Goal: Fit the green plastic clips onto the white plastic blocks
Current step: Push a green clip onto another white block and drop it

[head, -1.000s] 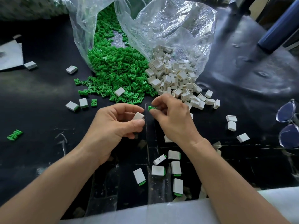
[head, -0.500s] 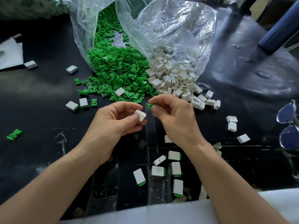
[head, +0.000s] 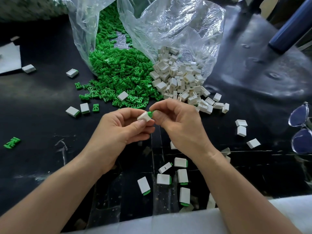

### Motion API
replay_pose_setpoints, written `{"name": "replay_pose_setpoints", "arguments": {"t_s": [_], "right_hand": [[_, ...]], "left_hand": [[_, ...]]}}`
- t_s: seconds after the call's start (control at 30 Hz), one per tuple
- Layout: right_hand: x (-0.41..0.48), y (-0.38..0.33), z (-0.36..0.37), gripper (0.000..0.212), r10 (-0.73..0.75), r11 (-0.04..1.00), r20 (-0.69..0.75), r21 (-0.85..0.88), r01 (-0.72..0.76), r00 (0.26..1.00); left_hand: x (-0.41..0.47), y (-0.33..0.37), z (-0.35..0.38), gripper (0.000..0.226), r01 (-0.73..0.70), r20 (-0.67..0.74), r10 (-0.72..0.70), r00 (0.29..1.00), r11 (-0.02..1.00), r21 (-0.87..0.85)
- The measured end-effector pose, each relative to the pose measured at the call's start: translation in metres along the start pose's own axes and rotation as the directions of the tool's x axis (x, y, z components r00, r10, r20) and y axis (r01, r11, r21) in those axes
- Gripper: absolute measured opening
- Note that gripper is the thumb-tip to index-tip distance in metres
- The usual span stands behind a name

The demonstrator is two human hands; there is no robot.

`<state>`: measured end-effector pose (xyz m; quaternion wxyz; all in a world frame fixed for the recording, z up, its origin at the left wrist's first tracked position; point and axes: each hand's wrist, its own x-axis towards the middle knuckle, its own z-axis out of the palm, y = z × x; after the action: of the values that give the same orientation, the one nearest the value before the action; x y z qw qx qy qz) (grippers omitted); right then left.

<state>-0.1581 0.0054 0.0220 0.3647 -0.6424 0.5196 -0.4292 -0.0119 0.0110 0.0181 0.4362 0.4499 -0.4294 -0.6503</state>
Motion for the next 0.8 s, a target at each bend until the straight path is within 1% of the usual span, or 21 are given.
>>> {"name": "replay_pose_setpoints", "arguments": {"t_s": [0.13,0.23,0.3,0.37,0.43,0.47,0.53,0.6,0.7,0.8], "right_hand": [[-0.001,-0.001,-0.001,0.016,-0.017,1.000,0.053,-0.013,0.018,0.998],[-0.001,0.001,-0.003,0.013,-0.029,0.997,0.090,-0.066,0.035,0.996],[-0.001,0.001,-0.004,0.012,-0.031,0.994,0.105,-0.097,0.042,0.994],[-0.001,0.001,-0.005,0.011,-0.017,0.996,0.099,-0.083,0.025,0.995],[-0.001,0.001,-0.006,0.011,0.031,0.997,0.099,-0.067,-0.024,0.995],[-0.001,0.000,-0.007,0.010,0.060,0.995,0.114,-0.083,-0.050,0.992],[-0.002,0.000,-0.008,0.014,0.092,0.982,0.153,-0.180,-0.064,0.984],[-0.003,-0.001,-0.008,0.019,0.085,0.963,0.188,-0.268,-0.032,0.978],[-0.003,-0.004,-0.009,0.024,0.052,0.958,0.231,-0.286,0.016,0.971],[-0.003,-0.007,-0.011,0.024,0.006,0.947,0.286,-0.309,0.087,0.958]], "left_hand": [[-0.001,-0.001,0.000,0.017,-0.023,-0.018,0.024,1.000,0.997,0.076],[-0.002,-0.002,0.000,0.008,-0.066,-0.013,0.070,0.997,0.979,0.194],[-0.003,-0.002,0.000,0.009,-0.081,-0.004,0.084,0.996,0.966,0.247],[-0.004,-0.001,0.000,0.012,-0.079,-0.003,0.083,0.997,0.965,0.251],[-0.004,0.001,0.001,0.016,-0.083,0.000,0.086,0.996,0.967,0.242],[-0.004,0.002,0.001,0.017,-0.086,-0.001,0.089,0.996,0.967,0.241],[-0.004,0.002,0.002,0.014,-0.083,-0.008,0.088,0.996,0.964,0.253],[-0.004,0.002,0.001,0.008,-0.074,-0.018,0.081,0.997,0.963,0.257],[-0.004,0.003,0.000,0.008,-0.066,-0.012,0.071,0.997,0.964,0.256],[-0.006,0.006,-0.003,0.007,-0.081,0.030,0.076,0.997,0.957,0.278]]}}
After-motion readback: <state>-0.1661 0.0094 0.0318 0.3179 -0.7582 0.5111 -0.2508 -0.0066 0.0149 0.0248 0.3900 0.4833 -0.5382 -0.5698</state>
